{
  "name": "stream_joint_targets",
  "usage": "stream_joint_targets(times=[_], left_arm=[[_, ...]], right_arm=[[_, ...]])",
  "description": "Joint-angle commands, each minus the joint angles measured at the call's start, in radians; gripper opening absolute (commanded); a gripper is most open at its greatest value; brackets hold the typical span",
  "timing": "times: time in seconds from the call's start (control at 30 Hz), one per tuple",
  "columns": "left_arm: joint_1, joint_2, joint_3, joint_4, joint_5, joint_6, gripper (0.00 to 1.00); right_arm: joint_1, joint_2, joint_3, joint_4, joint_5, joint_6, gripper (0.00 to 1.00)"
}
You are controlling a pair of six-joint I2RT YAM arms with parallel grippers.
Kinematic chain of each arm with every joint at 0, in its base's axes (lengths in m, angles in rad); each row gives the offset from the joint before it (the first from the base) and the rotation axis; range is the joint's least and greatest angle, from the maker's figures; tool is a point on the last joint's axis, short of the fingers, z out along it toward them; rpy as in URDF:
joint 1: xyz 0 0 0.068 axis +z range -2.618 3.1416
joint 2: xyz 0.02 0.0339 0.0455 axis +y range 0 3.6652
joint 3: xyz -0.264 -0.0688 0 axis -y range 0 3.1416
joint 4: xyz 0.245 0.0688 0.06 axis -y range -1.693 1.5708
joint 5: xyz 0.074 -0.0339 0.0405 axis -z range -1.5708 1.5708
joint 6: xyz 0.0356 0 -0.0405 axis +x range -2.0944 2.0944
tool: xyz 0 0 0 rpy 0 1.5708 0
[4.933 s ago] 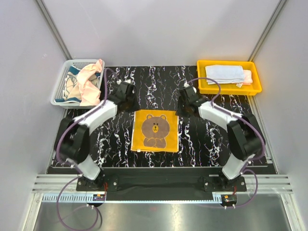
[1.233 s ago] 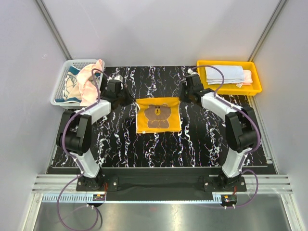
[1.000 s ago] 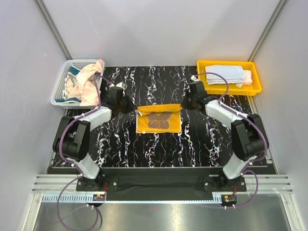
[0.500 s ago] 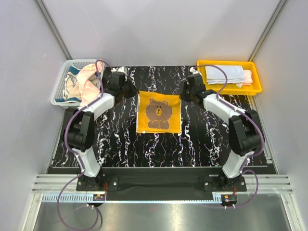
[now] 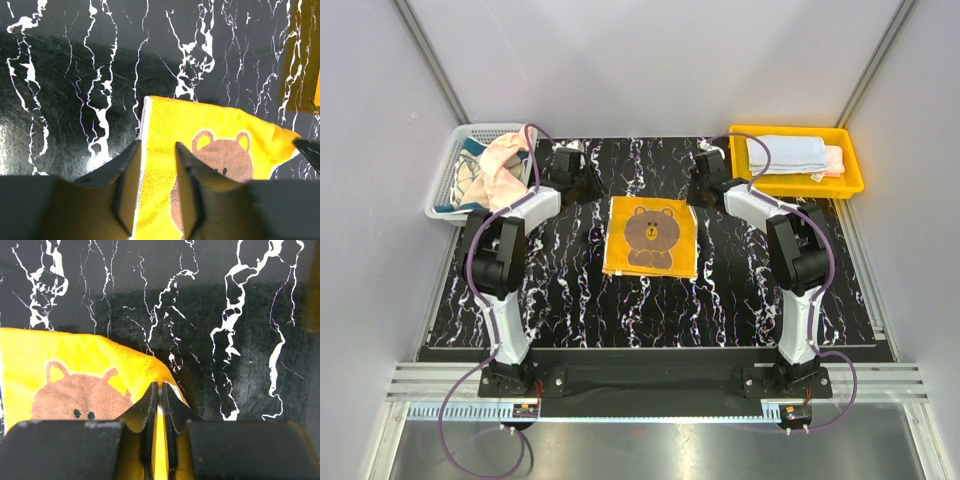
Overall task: Fold and stack the towels
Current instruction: Fold the towel
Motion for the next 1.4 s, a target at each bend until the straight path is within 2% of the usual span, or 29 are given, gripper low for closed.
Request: stream_joint_targets(times=[0.0, 0.13, 0.3, 0.53, 0.83, 0.9, 0.97, 1.03, 1.17, 1.27, 1.37], left_arm=[[-0.019, -0.081, -0.035, 0.025, -0.003, 0.002, 0.33], [-0.08, -0.098, -0.077, -0.015, -0.047, 0.011, 0.23], [-0.111, -0.082, -0.169, 0.081, -0.014, -0.025, 0.22], [-0.13, 0.029, -0.163, 0.052, -0.044, -0.064, 0.18], [-0.133, 0.064, -0.147, -0.008, -0.09, -0.091, 0.18], [-0.133, 0.044, -0.147, -0.011, -0.086, -0.096, 0.19], [-0.128, 0.017, -0.138, -0.012, -0.087, -0.102, 0.25], [-0.123, -0.022, -0.109, -0.026, -0.096, -0.102, 0.27], [-0.11, -0.022, -0.01, -0.113, -0.104, -0.09, 0.27], [-0.087, -0.035, -0.003, -0.106, -0.095, -0.104, 0.27], [-0.061, -0.051, -0.005, -0.078, -0.06, -0.124, 0.34]], right_arm=[[-0.005, -0.001, 0.057, 0.005, 0.044, -0.031, 0.12], [-0.006, -0.016, 0.056, -0.001, 0.047, -0.036, 0.12], [-0.006, -0.047, 0.039, 0.002, 0.044, -0.033, 0.12], [-0.006, -0.088, -0.001, 0.012, 0.024, -0.022, 0.12], [-0.005, -0.216, -0.094, 0.051, -0.046, -0.001, 0.12], [-0.003, -0.245, -0.125, 0.068, -0.068, -0.002, 0.11], [0.001, -0.26, -0.147, 0.08, -0.068, -0.005, 0.11], [0.004, -0.28, -0.18, 0.098, -0.068, -0.004, 0.12], [0.014, -0.321, -0.26, 0.149, -0.104, 0.003, 0.12], [0.023, -0.337, -0.282, 0.161, -0.105, -0.002, 0.12], [0.034, -0.345, -0.3, 0.16, -0.103, -0.01, 0.12]])
